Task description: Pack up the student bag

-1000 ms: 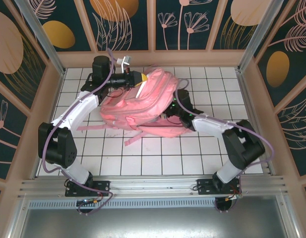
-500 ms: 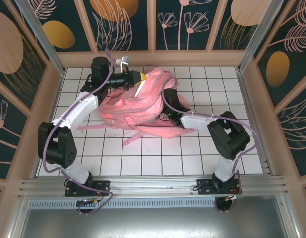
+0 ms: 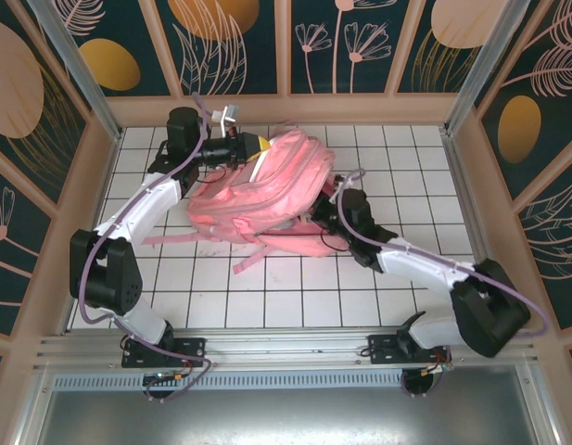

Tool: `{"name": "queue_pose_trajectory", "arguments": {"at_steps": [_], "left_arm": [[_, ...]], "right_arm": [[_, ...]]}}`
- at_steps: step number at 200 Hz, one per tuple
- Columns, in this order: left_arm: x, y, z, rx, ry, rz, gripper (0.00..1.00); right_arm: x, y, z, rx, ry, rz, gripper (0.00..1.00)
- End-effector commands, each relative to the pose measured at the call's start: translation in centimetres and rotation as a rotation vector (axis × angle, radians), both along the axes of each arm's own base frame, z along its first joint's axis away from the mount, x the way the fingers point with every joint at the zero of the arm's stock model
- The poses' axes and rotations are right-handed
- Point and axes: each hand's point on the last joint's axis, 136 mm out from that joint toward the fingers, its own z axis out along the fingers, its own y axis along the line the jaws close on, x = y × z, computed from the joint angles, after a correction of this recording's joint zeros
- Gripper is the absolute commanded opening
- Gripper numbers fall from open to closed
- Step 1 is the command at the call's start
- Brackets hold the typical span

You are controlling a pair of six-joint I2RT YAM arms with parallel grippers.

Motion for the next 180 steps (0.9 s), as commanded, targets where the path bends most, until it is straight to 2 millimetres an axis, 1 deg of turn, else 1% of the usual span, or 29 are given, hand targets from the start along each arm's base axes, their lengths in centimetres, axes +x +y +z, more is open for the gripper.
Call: {"name": "queue_pose_trajectory", "arguments": {"at_steps": [1, 12, 25, 46, 55, 64, 78, 89, 101, 120, 123, 131, 144, 154, 159, 171, 180], "left_arm": [[0.1, 1.1, 3.8, 0.018, -0.175, 0.057, 0.06], [0.4, 1.1, 2.7, 0.035, -0.145, 0.061, 0.06], [0.7, 1.2, 2.0, 0.045, -0.131, 0.075, 0.06], [1.1, 0.9, 0.6, 0.078, -0.115, 0.097, 0.05], [1.0, 0.2, -0.1, 0.088, -0.103, 0.084, 0.05], [0.8, -0.8, -0.9, 0.099, -0.088, 0.068, 0.05], [0.1, -2.6, -2.3, 0.118, -0.072, 0.037, 0.04], [-0.5, -4.3, -3.4, 0.133, -0.061, 0.014, 0.04], [-0.9, -5.6, -4.8, 0.152, -0.035, 0.004, 0.04], [-1.9, -6.9, -6.5, 0.175, -0.009, -0.012, 0.04], [-1.8, -7.2, -8.0, 0.192, 0.018, -0.017, 0.04], [-2.0, -7.5, -9.2, 0.215, 0.040, -0.020, 0.04], [-2.2, -7.5, -11.1, 0.248, 0.077, -0.014, 0.04], [-2.3, -7.6, -12.3, 0.262, 0.107, -0.012, 0.04], [-2.3, -7.6, -12.8, 0.267, 0.118, -0.012, 0.03], [-2.3, -7.6, -13.3, 0.279, 0.128, -0.009, 0.03], [-2.1, -7.5, -13.4, 0.286, 0.128, 0.003, 0.03]], "right_arm": [[-1.1, -4.2, 0.1, -0.104, -0.045, -0.116, 0.72], [-2.0, -6.2, 0.3, -0.134, -0.067, -0.169, 0.71], [-2.9, -8.5, 0.6, -0.177, -0.094, -0.226, 0.69], [-4.3, -12.1, 0.4, -0.271, -0.110, -0.319, 0.67], [-4.8, -13.5, 0.6, -0.309, -0.125, -0.357, 0.66], [-5.2, -14.5, 0.9, -0.338, -0.141, -0.377, 0.65], [-5.7, -15.1, 1.5, -0.366, -0.176, -0.374, 0.62], [-6.0, -15.1, 2.0, -0.384, -0.197, -0.356, 0.60], [-6.2, -14.9, 2.7, -0.390, -0.212, -0.332, 0.57], [-6.6, -13.5, 3.9, -0.377, -0.253, -0.249, 0.52], [-6.7, -13.3, 4.0, -0.375, -0.258, -0.234, 0.51], [-6.8, -12.6, 4.3, -0.373, -0.269, -0.197, 0.46], [-7.0, -11.2, 4.1, -0.377, -0.269, -0.124, 0.39], [-7.0, -10.0, 3.5, -0.394, -0.253, -0.061, 0.32], [-7.1, -9.4, 3.2, -0.402, -0.245, -0.033, 0.29], [-7.4, -7.7, 2.2, -0.421, -0.226, 0.057, 0.24], [-7.8, -6.2, 1.5, -0.429, -0.216, 0.134, 0.16]]}}
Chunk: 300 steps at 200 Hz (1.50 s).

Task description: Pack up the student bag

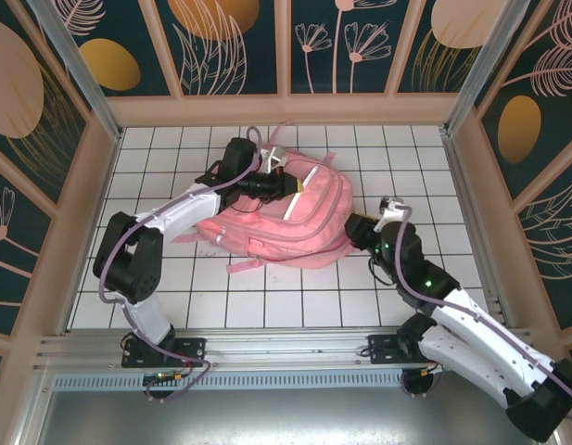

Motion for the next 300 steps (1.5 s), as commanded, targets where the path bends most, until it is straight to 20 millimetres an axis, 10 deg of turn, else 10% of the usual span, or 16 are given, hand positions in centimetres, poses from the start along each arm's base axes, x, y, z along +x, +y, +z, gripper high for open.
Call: {"name": "queue_pose_trajectory", "arguments": {"at_steps": [1, 46, 75, 107, 247, 300], "left_arm": [[1.0, 0.6, -0.8, 0.037, -0.024, 0.045, 0.02], [2.2, 0.7, -0.2, 0.087, -0.041, 0.071, 0.00], [3.5, 0.8, 0.1, 0.069, -0.015, 0.130, 0.00], [5.0, -0.4, 0.5, -0.017, 0.043, 0.160, 0.00], [6.9, -1.9, -0.3, -0.163, 0.136, 0.209, 0.00], [6.7, -1.7, -0.7, -0.160, 0.141, 0.212, 0.00]], "right_arm": [[-1.4, 4.0, -0.8, -0.045, 0.047, 0.219, 0.15], [-5.3, 10.2, -5.2, -0.196, 0.155, 0.503, 0.00], [-6.8, 13.0, -8.6, -0.288, 0.237, 0.556, 0.13], [-6.0, 15.6, -10.4, -0.342, 0.271, 0.489, 0.31], [-1.7, 19.0, -18.6, -0.505, 0.465, 0.251, 0.54], [0.3, 17.3, -18.8, -0.508, 0.463, 0.148, 0.18]]}}
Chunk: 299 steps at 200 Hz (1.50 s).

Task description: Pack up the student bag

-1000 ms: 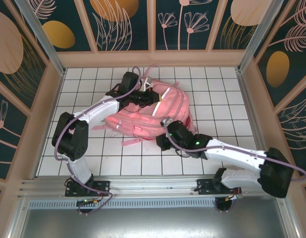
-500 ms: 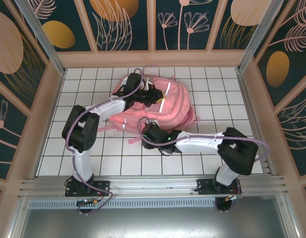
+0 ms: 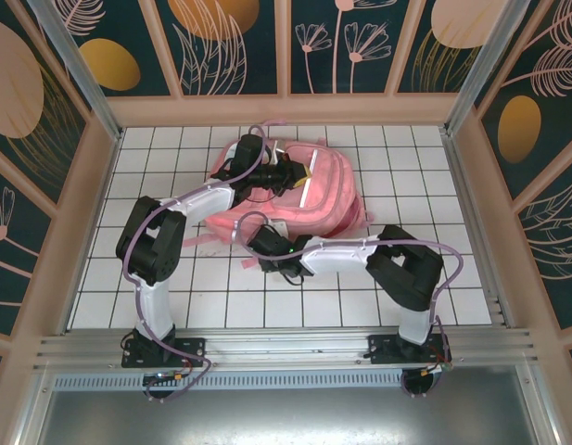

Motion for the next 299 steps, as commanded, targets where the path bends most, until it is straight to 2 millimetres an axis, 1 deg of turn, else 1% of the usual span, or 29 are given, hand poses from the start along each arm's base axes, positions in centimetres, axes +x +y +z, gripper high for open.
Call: {"name": "queue_pose_trajectory", "arguments": {"at_steps": [1, 12, 31, 46, 71, 77, 81, 99, 114, 136, 157, 176, 196, 211, 220, 230, 251, 269, 280, 285, 299], "left_arm": [[1.2, 0.6, 0.3, -0.018, -0.039, 0.034, 0.00], [1.2, 0.6, 0.1, -0.013, -0.037, 0.033, 0.00], [1.4, 0.7, -0.2, 0.001, -0.041, 0.035, 0.00], [1.5, 0.8, -0.4, 0.010, -0.042, 0.039, 0.00], [1.9, 1.3, -0.7, 0.016, -0.044, 0.049, 0.00], [2.0, 1.4, -0.6, 0.019, -0.048, 0.051, 0.00], [2.1, 1.4, -0.6, 0.024, -0.051, 0.053, 0.00], [2.3, 1.5, -0.7, 0.045, -0.063, 0.051, 0.00], [2.3, 1.5, -0.9, 0.053, -0.064, 0.048, 0.00], [2.2, 1.6, -1.2, 0.066, -0.060, 0.047, 0.00], [2.2, 1.6, -1.3, 0.071, -0.063, 0.046, 0.00], [2.2, 1.6, -1.2, 0.075, -0.066, 0.046, 0.00], [2.3, 1.6, -1.2, 0.074, -0.068, 0.043, 0.00], [2.3, 1.6, -1.0, 0.072, -0.071, 0.042, 0.00], [2.3, 1.5, -1.1, 0.073, -0.073, 0.040, 0.00], [2.3, 1.5, -0.9, 0.071, -0.075, 0.038, 0.00], [2.2, 1.5, -1.1, 0.072, -0.071, 0.036, 0.00], [2.1, 1.5, -1.0, 0.071, -0.070, 0.034, 0.00], [2.1, 1.5, -0.9, 0.071, -0.074, 0.032, 0.00], [2.1, 1.5, -1.0, 0.071, -0.072, 0.032, 0.00], [2.0, 1.5, -0.9, 0.069, -0.073, 0.030, 0.00]], "right_arm": [[1.4, -1.7, 0.2, -0.018, -0.020, -0.081, 0.18], [1.3, -1.9, 0.8, -0.005, -0.028, -0.082, 0.12], [1.1, -2.6, 1.7, 0.020, -0.042, -0.084, 0.08], [0.8, -3.3, 2.5, 0.059, -0.049, -0.085, 0.00], [0.2, -4.8, 3.5, 0.155, -0.046, -0.093, 0.00], [0.0, -5.1, 3.4, 0.181, -0.036, -0.091, 0.00], [-0.1, -5.3, 3.4, 0.194, -0.027, -0.089, 0.02], [-0.2, -6.3, 2.9, 0.232, -0.003, -0.097, 0.16], [-0.1, -6.8, 2.6, 0.227, -0.001, -0.101, 0.20], [0.3, -7.5, 2.7, 0.190, -0.022, -0.114, 0.30], [1.0, -9.1, 3.7, 0.111, -0.084, -0.154, 0.31], [1.6, -11.1, 5.5, 0.067, -0.154, -0.213, 0.26], [1.7, -12.1, 7.6, 0.100, -0.212, -0.224, 0.11], [1.6, -12.0, 8.6, 0.127, -0.216, -0.195, 0.03], [1.5, -11.7, 8.9, 0.134, -0.218, -0.160, 0.01], [1.3, -11.2, 8.9, 0.137, -0.205, -0.110, 0.01], [1.1, -10.6, 8.3, 0.145, -0.161, -0.045, 0.09], [0.4, -8.9, 7.6, 0.220, -0.083, 0.030, 0.20], [-0.1, -7.6, 6.9, 0.259, -0.038, 0.080, 0.28], [-0.5, -7.1, 6.4, 0.274, -0.006, 0.104, 0.30], [-0.7, -6.5, 5.2, 0.279, 0.033, 0.121, 0.32]]}}
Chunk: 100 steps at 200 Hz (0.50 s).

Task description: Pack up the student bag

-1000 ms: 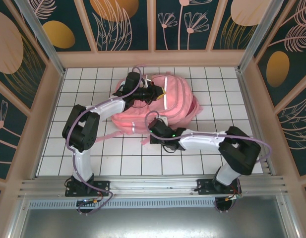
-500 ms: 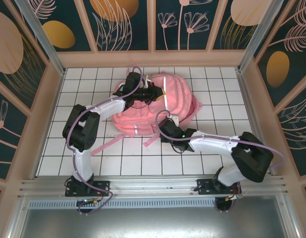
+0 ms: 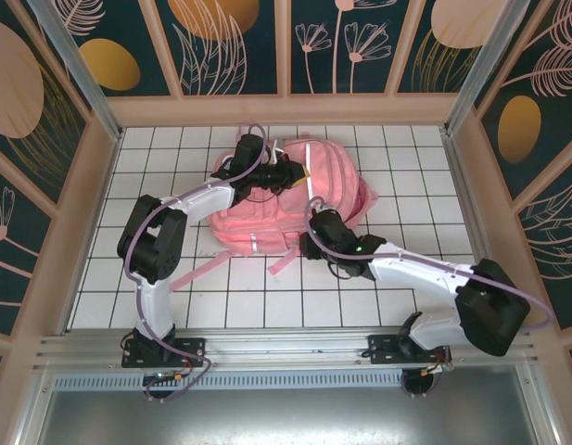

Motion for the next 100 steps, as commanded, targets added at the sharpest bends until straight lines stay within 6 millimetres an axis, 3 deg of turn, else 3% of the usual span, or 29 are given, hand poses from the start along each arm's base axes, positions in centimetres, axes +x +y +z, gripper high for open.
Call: {"name": "queue_pose_trajectory", "arguments": {"at_steps": [1, 35, 69, 100], "left_arm": [[1.3, 1.0, 0.0, 0.018, -0.017, 0.030, 0.00], [1.2, 1.1, -0.1, 0.025, -0.014, 0.030, 0.00], [1.3, 1.0, 0.1, 0.019, -0.015, 0.031, 0.00], [1.4, 0.9, 0.1, 0.017, -0.013, 0.030, 0.01]], "right_arm": [[-1.5, 2.7, -1.5, 0.068, 0.092, 0.138, 0.32], [-0.9, 2.4, -2.5, 0.048, 0.094, 0.084, 0.39], [0.1, 0.8, -0.6, -0.246, -0.091, -0.051, 0.35], [-0.8, 1.3, -1.2, -0.465, -0.121, -0.072, 0.33]]}}
